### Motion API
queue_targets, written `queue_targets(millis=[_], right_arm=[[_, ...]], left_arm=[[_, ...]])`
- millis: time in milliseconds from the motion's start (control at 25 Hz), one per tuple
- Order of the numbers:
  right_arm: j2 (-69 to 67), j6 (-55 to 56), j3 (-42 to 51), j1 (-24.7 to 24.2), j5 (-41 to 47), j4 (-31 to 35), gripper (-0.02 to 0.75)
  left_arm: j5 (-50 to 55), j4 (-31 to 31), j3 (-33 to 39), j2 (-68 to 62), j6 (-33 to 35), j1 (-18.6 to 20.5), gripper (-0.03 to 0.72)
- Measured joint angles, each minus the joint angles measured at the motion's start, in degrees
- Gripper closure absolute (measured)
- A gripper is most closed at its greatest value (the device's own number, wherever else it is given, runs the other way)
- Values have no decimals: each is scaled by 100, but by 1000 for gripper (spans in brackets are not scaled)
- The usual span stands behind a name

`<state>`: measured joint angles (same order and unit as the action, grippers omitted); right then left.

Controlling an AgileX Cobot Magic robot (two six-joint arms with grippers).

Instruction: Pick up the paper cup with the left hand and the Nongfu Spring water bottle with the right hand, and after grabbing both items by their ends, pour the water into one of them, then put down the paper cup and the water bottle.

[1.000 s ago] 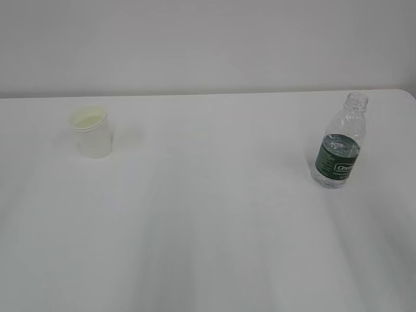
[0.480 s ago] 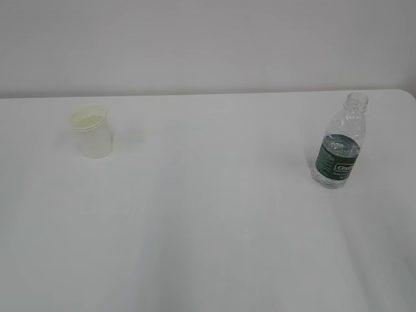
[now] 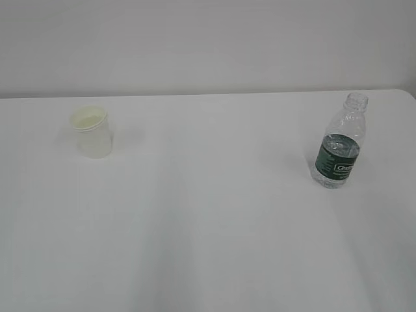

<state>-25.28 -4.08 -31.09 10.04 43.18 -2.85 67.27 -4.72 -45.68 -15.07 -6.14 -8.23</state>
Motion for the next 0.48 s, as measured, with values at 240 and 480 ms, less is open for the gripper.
queue_targets(millis=[240, 480], right_arm=[[83, 0, 0, 0, 236, -10, 184], [394, -16, 0, 0, 292, -10, 184]], left_arm=[[10, 108, -2, 815, 63, 0, 171], [39, 108, -12, 1335, 171, 0, 173]])
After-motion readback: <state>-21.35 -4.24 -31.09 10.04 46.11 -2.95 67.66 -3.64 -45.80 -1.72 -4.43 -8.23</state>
